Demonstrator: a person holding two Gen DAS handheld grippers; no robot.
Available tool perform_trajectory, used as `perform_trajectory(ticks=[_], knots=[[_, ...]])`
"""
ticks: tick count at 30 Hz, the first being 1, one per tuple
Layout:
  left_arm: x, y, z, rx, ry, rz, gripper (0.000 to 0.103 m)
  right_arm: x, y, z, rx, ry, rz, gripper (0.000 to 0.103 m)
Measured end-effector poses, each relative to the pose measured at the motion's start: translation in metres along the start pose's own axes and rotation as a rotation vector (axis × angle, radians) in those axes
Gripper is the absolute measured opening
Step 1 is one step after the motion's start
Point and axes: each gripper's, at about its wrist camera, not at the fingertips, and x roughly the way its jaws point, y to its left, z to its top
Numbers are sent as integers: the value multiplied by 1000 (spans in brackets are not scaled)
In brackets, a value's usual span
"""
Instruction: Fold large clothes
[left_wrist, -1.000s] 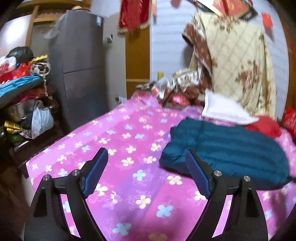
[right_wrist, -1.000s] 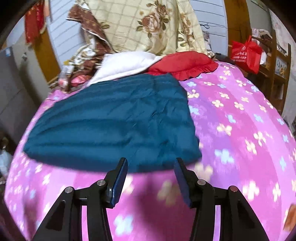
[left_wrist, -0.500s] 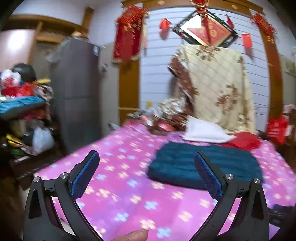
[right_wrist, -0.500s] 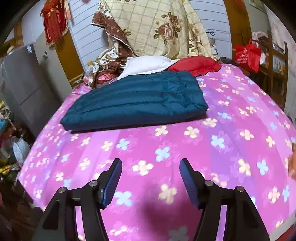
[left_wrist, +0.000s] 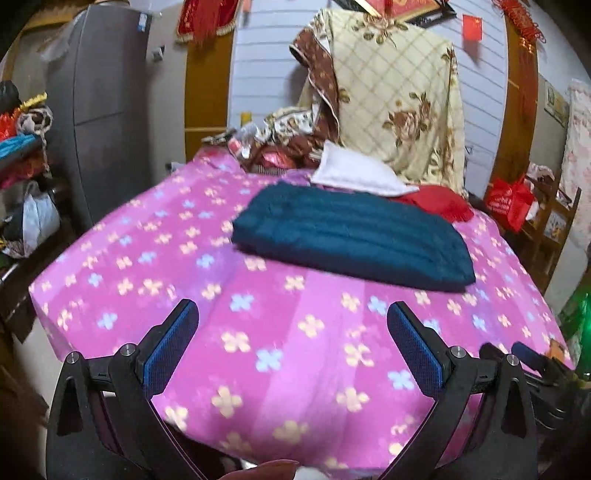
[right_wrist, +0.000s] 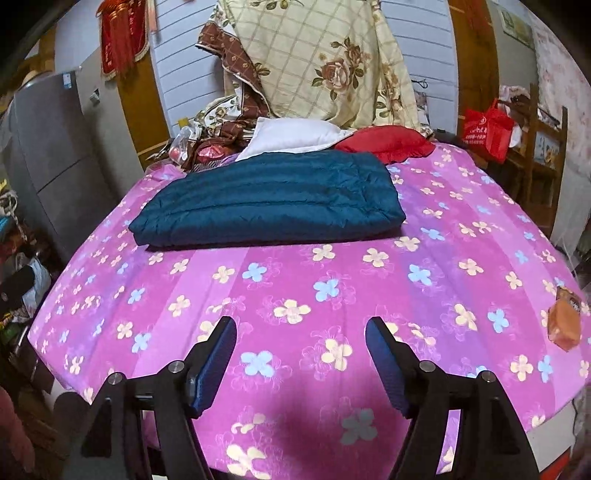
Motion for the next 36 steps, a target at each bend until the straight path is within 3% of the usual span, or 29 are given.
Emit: perform_trajectory(ticks=[21, 36], knots=[[-14, -20, -22, 61, 77, -39, 102, -15, 11, -13, -26, 17, -70, 72], [-12, -21, -28, 102, 82, -23, 102, -38, 8, -10, -31, -93, -133, 76]])
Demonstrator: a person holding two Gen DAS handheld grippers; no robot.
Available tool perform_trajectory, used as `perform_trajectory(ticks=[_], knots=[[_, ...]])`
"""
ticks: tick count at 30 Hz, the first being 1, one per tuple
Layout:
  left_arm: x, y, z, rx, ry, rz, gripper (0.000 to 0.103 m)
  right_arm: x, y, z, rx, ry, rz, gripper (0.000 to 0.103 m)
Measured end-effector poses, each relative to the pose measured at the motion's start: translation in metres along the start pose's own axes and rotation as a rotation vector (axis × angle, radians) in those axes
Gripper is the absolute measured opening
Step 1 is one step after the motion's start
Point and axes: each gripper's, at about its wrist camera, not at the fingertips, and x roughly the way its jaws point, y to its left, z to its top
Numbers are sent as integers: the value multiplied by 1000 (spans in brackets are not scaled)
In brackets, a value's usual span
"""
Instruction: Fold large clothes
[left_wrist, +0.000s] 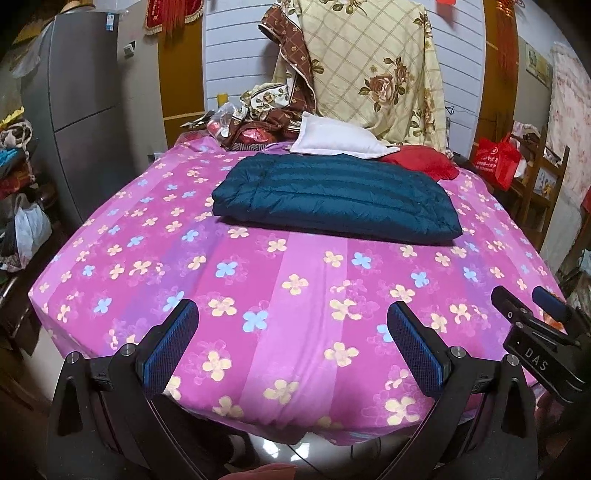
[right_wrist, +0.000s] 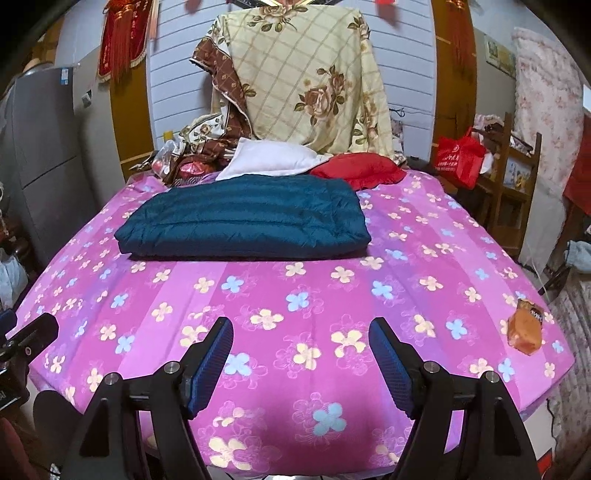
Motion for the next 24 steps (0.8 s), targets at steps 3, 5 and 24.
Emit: perform_trajectory(ticks=[3, 5, 24], knots=[[0, 1, -1, -3, 1, 1, 102, 0, 1, -1, -5, 6, 3, 77], [0, 1, -1, 1, 4, 6, 102, 1, 2, -2, -10, 10, 5, 77], [9, 1, -6, 2, 18, 25, 102, 16, 2, -10, -13, 49, -21, 77]])
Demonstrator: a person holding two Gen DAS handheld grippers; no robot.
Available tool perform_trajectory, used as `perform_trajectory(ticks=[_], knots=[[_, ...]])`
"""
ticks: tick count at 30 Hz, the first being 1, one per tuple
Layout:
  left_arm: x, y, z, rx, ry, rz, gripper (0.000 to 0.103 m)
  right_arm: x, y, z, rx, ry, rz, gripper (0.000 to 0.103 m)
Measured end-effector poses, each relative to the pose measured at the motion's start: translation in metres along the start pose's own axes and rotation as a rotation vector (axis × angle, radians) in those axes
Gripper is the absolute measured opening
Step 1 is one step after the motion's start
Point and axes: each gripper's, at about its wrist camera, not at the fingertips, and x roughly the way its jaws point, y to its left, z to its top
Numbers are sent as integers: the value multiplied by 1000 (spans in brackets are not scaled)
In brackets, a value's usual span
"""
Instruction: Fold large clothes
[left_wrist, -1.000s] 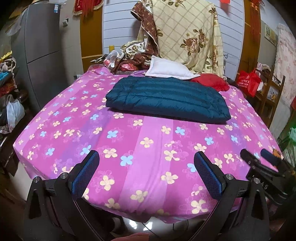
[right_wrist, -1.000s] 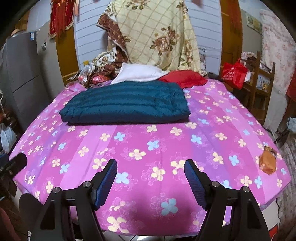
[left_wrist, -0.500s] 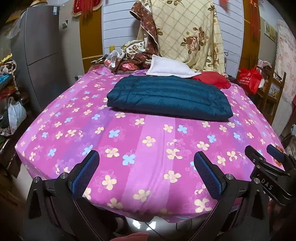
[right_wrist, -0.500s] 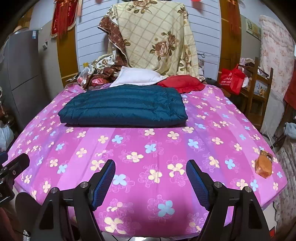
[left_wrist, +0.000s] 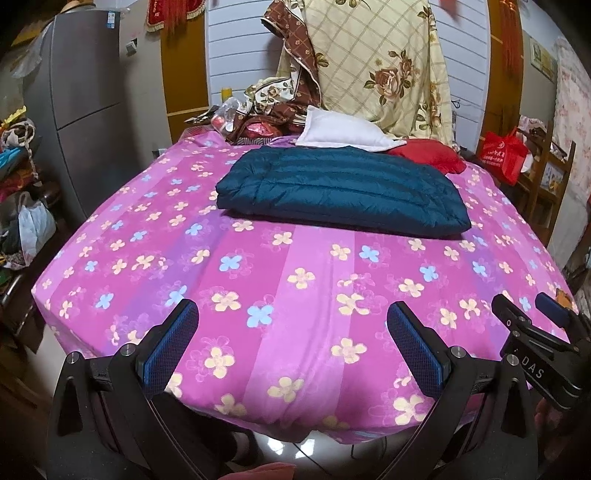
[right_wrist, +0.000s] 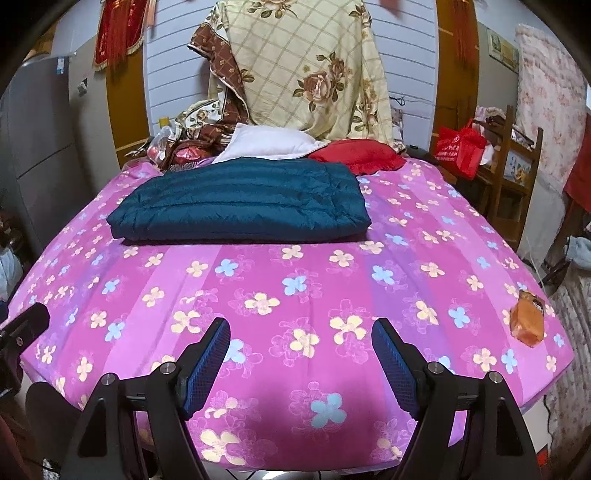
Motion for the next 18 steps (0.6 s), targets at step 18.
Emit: perform_trajectory(ticks=[18], knots=[[5, -1, -1, -1, 28, -9, 102, 2, 2, -2, -9, 8, -13, 77]])
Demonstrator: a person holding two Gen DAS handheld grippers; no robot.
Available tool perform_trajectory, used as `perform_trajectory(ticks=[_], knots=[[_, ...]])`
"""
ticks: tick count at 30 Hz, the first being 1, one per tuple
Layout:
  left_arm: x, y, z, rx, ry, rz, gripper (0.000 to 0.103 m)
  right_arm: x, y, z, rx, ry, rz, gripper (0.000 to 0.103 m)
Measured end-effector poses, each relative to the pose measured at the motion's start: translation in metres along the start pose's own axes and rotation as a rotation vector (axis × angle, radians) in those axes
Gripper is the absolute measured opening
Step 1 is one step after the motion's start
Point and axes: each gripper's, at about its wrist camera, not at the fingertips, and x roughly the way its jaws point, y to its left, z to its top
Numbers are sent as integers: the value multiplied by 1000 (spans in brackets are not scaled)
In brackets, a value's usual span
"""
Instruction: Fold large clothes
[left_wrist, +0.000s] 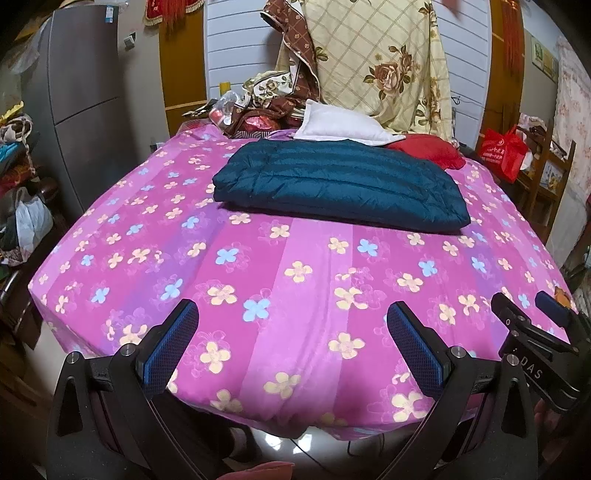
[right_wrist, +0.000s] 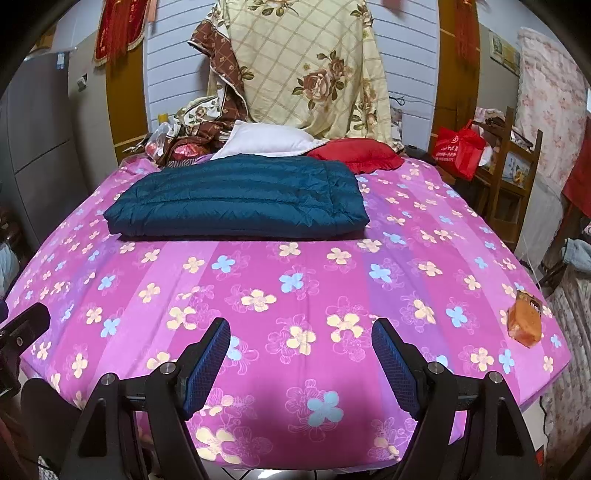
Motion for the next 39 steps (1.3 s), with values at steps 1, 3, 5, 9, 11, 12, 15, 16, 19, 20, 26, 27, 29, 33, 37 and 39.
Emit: perform_trajectory(ticks=[1, 3, 5, 9, 11, 12, 15, 16, 19, 20, 26, 27, 29, 33, 37, 39], knots=[[0, 0, 0, -1, 0, -2, 102, 0, 1, 0, -2, -1, -1, 77], [1, 0, -1, -4, 7, -7, 102, -1, 2, 1, -3, -4, 0, 77], [3, 0, -2, -5, 11, -5, 102, -1, 2, 0, -4, -6, 3, 77], [6, -1, -4, -6, 17, -3, 102, -4, 2, 0, 3, -22, 7, 77], [7, -1, -4, -6, 18, 0, 102, -5, 0, 0, 16, -33, 6, 77], [7, -1, -4, -5, 18, 1, 102, -6, -1, 0, 20, -35, 6, 77], [7, -1, -4, -3, 22, -6, 102, -6, -2, 1, 24, -35, 9, 77], [8, -1, -4, -1, 22, -6, 102, -5, -2, 1, 23, -33, 10, 77], [8, -1, -5, -2, 25, -10, 102, -6, -3, 1, 23, -39, 10, 77], [8, -1, -5, -4, 25, -9, 102, -6, -3, 1, 24, -44, 10, 77], [11, 0, -7, -8, 28, -8, 102, -11, -4, 0, 43, -80, 23, 77], [11, 0, -7, -6, 30, -10, 102, -11, -3, 0, 41, -83, 21, 77], [12, 0, -8, -6, 32, -9, 102, -9, -2, -1, 36, -79, 16, 77], [14, 1, -10, -7, 33, -5, 102, -7, -2, -2, 37, -65, 23, 77], [14, 2, -9, -8, 31, -7, 102, -6, -2, -2, 35, -65, 23, 77], [16, 2, -12, -10, 33, -7, 102, -5, -2, -3, 31, -55, 19, 77]])
